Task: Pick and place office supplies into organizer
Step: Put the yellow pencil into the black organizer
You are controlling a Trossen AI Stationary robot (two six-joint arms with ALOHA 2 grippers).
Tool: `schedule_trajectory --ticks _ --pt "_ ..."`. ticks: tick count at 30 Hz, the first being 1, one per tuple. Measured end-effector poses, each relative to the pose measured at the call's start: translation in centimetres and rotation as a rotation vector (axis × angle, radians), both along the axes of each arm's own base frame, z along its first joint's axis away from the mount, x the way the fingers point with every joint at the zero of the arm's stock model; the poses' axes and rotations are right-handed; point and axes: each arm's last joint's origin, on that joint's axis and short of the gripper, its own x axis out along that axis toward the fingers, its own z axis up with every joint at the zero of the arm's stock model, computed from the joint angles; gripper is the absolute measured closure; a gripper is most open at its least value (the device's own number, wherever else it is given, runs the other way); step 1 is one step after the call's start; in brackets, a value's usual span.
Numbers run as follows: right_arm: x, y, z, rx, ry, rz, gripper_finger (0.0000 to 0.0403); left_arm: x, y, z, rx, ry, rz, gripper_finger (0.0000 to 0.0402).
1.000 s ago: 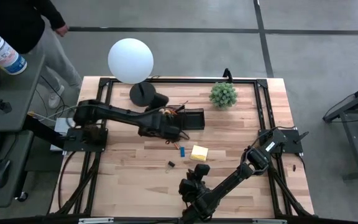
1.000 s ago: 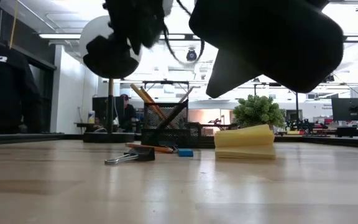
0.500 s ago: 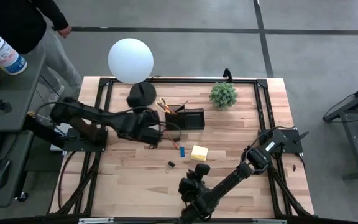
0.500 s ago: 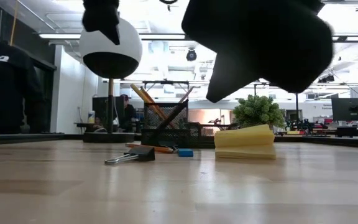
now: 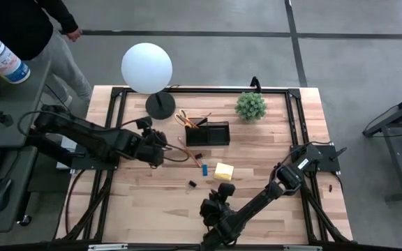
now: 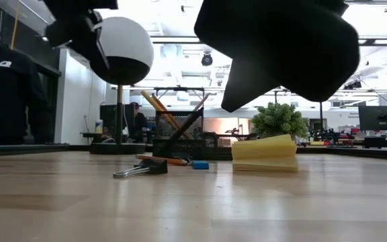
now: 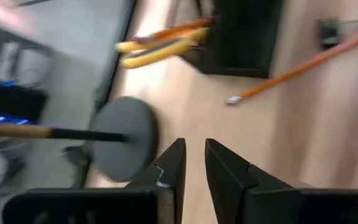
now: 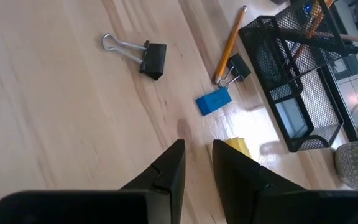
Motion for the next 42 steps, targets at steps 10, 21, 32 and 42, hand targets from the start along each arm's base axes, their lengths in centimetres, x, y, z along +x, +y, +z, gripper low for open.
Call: schedule_trajectory --ticks 10,21,32,42 --pt "0.4 -0.4 0.0 0.004 0.001 -0.005 0.0325 0.1 -0.4 -4.0 -0.105 0.071 -0.276 0.0355" --pt "0.6 -0.5 0.0 0.003 -0.015 -0.008 0.0325 0.7 -0.3 -5.7 -0.051 0.199 -0.688 0.0355" --pt "0.6 -0.4 -0.1 0.014 -0.002 0.001 0.0325 0.8 3.7 -5.8 -0.027 0.320 -0.837 0.0355" --pt "0.7 -0.4 -0.1 0.009 0.009 0.015 0.0325 0.5 6.7 -6.7 -0.009 0.450 -0.869 0.0355"
